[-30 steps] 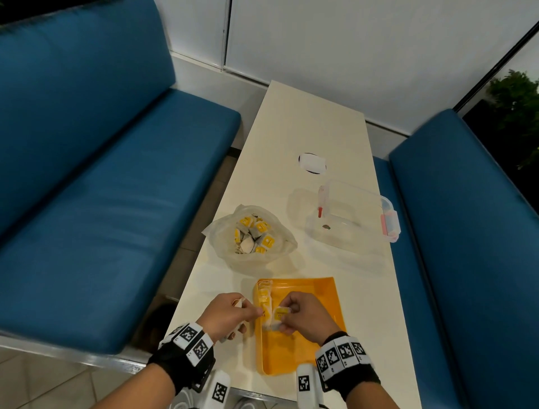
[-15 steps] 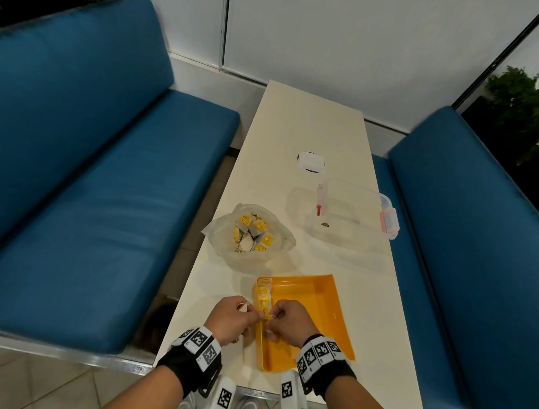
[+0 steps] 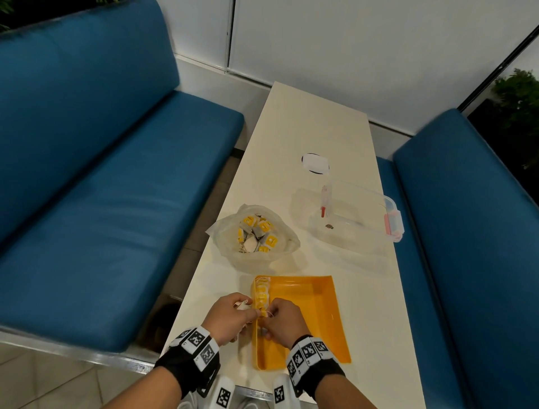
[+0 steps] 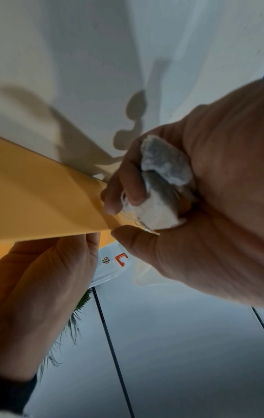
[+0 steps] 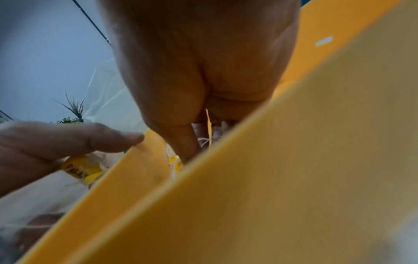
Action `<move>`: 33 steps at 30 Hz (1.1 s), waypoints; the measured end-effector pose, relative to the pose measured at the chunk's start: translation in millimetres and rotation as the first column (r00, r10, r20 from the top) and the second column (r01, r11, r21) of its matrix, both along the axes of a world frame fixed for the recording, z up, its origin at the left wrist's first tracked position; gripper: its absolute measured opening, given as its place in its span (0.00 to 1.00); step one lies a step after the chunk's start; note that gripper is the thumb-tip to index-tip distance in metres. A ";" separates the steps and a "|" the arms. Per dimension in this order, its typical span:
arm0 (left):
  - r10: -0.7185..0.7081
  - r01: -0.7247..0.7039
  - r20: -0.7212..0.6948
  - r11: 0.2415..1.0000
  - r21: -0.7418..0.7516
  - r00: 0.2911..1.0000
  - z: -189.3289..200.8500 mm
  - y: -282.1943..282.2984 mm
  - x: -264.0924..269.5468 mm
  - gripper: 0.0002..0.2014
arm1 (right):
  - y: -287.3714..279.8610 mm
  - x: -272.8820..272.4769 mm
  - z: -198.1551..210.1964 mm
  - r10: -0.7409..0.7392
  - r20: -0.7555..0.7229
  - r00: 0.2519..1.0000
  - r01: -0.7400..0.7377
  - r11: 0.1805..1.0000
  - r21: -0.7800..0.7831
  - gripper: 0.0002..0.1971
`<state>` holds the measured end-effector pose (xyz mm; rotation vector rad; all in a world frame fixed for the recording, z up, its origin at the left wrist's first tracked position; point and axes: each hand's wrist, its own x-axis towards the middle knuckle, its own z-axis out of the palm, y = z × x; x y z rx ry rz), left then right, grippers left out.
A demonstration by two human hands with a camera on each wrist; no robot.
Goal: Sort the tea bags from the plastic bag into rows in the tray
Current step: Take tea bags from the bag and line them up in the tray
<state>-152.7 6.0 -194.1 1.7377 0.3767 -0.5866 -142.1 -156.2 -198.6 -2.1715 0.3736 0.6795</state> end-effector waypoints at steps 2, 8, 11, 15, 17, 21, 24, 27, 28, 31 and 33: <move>0.009 -0.009 0.006 1.000 0.003 1.000 1.7 4.6 -0.2 0.12 | 6.3 0.9 0.0 0.005 0.000 1.000 -0.004 1.000 0.016 0.11; 0.013 -0.013 0.018 1.000 0.020 1.000 5.7 17.9 -2.2 0.12 | 18.2 1.3 0.1 0.053 0.032 0.998 -0.054 0.998 0.021 0.13; 0.030 -0.030 -0.002 1.000 -0.002 1.000 2.9 22.2 -2.4 0.13 | 21.2 0.4 0.7 0.083 0.053 0.995 -0.083 0.996 0.016 0.13; 0.015 -0.014 -0.011 1.000 0.027 1.000 5.4 26.5 -3.9 0.13 | 21.6 -0.6 3.6 0.115 0.039 0.993 -0.116 0.993 0.025 0.09; 0.031 -0.030 -0.030 0.999 0.016 0.999 9.4 30.6 -5.0 0.15 | 18.1 -0.2 7.2 0.121 0.047 0.992 -0.121 0.993 -0.001 0.08; 0.086 -0.114 -0.112 0.953 -0.281 0.990 20.2 40.0 -7.3 0.26 | 6.3 3.6 27.0 0.103 0.234 0.967 -0.110 0.994 0.019 0.05; 0.029 -0.120 -0.174 0.834 -0.539 0.984 36.4 37.5 -8.1 0.29 | 6.3 4.2 55.9 0.116 0.336 0.935 -0.179 0.971 0.161 0.09; -0.071 -0.062 -0.173 0.750 -0.659 0.982 48.7 28.6 -5.5 0.34 | 12.6 2.1 77.9 0.204 0.319 0.925 -0.291 0.922 0.256 0.13; -0.101 -0.031 -0.162 0.752 -0.658 0.982 52.0 25.5 -4.7 0.35 | 14.9 0.8 82.0 0.210 0.304 0.929 -0.303 0.904 0.301 0.13; -0.156 0.016 -0.154 0.751 -0.660 0.976 53.9 18.6 -2.3 0.37 | 18.4 -0.8 83.8 0.196 0.271 0.943 -0.281 0.902 0.327 0.11; -0.178 0.044 -0.144 0.763 -0.645 0.973 53.9 16.8 -1.6 0.38 | 17.1 -1.1 79.9 0.162 0.280 0.946 -0.250 0.916 0.314 0.08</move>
